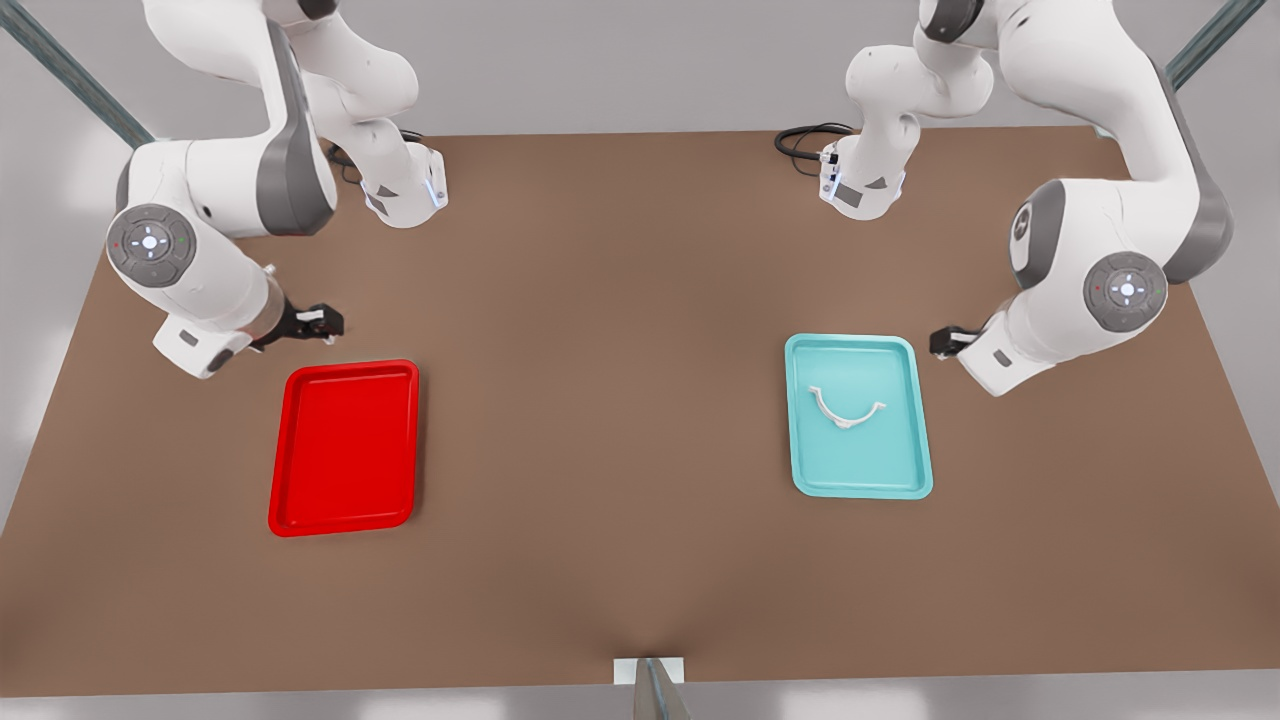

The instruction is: Take the drainage pipe clamp from the left arm, pass it to the right arm, and place it in the plate on the right side

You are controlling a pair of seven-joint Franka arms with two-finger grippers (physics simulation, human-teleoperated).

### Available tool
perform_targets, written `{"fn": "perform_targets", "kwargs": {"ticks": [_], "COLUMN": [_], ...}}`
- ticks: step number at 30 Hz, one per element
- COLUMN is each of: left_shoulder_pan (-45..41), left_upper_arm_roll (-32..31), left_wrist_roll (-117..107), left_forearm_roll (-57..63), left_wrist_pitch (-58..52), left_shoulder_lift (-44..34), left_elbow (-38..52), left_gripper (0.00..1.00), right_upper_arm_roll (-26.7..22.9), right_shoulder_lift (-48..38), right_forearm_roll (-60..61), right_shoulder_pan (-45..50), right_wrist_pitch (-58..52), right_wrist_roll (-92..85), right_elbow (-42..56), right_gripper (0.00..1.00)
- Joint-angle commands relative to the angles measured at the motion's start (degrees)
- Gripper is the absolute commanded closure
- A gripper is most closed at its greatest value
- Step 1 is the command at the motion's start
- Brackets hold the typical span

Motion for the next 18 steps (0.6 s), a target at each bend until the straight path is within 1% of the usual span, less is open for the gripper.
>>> {"fn": "perform_targets", "kwargs": {"ticks": [1, 3, 4, 6, 7, 8, 10, 11, 13, 14, 15, 16, 18], "left_shoulder_pan": [-0.1, -0.1, -0.1, -1.7, -3.0, -3.2, -3.0, -3.0, -3.0, -2.9, -3.0, -2.9, -1.9], "left_upper_arm_roll": [0.1, 0.1, 0.1, 0.1, 0.1, 0.0, 0.0, 0.0, -0.2, -0.1, -0.2, -0.1, -0.1], "left_wrist_roll": [1.8, 1.8, 1.8, 4.7, 6.6, 6.2, 7.4, 11.6, 37.0, 43.9, 45.6, 52.3, 55.8], "left_forearm_roll": [-2.2, -2.4, -2.5, -5.6, -5.7, -5.8, -5.8, -5.9, -5.8, -5.8, -5.8, -5.9, -5.9], "left_wrist_pitch": [3.4, 2.7, 3.1, 9.6, 12.9, 14.8, 20.9, 24.5, 30.3, 33.9, 35.7, 36.5, 43.6], "left_shoulder_lift": [0.0, 0.0, 2.1, 7.7, 9.5, 11.0, 13.3, 14.2, 14.7, 15.0, 15.0, 15.2, 15.2], "left_elbow": [-0.1, -0.1, -0.1, -1.0, -2.9, -2.9, -5.2, -7.3, -15.0, -18.1, -20.0, -20.8, -25.4], "left_gripper": [0.0, 0.0, 0.0, 0.0, 0.0, 0.0, 0.0, 0.0, 0.0, 0.0, 0.0, 0.0, 0.0], "right_upper_arm_roll": [-0.3, -0.5, -0.5, -0.4, -0.3, -0.3, -0.4, -0.5, -0.6, -0.5, -0.6, -0.5, -0.5], "right_shoulder_lift": [0.0, 2.3, 3.9, 4.3, 4.4, 4.1, 5.0, 5.2, 6.5, 6.7, 6.7, 8.0, 8.7], "right_forearm_roll": [-0.1, -0.5, -0.4, -0.7, -0.3, 1.5, 1.3, 1.2, -1.0, -3.0, -2.8, -2.9, -3.0], "right_shoulder_pan": [0.4, 0.7, 1.0, 1.0, 1.2, 0.7, 0.5, 0.5, 0.5, 1.1, 0.0, -1.5, -1.2], "right_wrist_pitch": [2.5, 2.0, 0.9, 2.1, 2.2, 1.2, 2.8, 2.9, 4.1, 4.2, 4.2, 4.3, 4.4], "right_wrist_roll": [-2.8, -3.5, -3.3, -3.0, -2.5, -2.3, -2.5, -2.5, -3.2, -3.2, -3.4, -3.6, -3.6], "right_elbow": [-0.2, 1.9, 1.6, 2.2, 2.6, 1.9, 2.2, 2.1, 2.6, 2.6, 2.3, 3.0, 3.6], "right_gripper": [0.0, 0.0, 0.0, 0.0, 0.0, 0.0, 0.0, 0.0, 0.0, 0.0, 0.0, 0.0, 0.0]}}
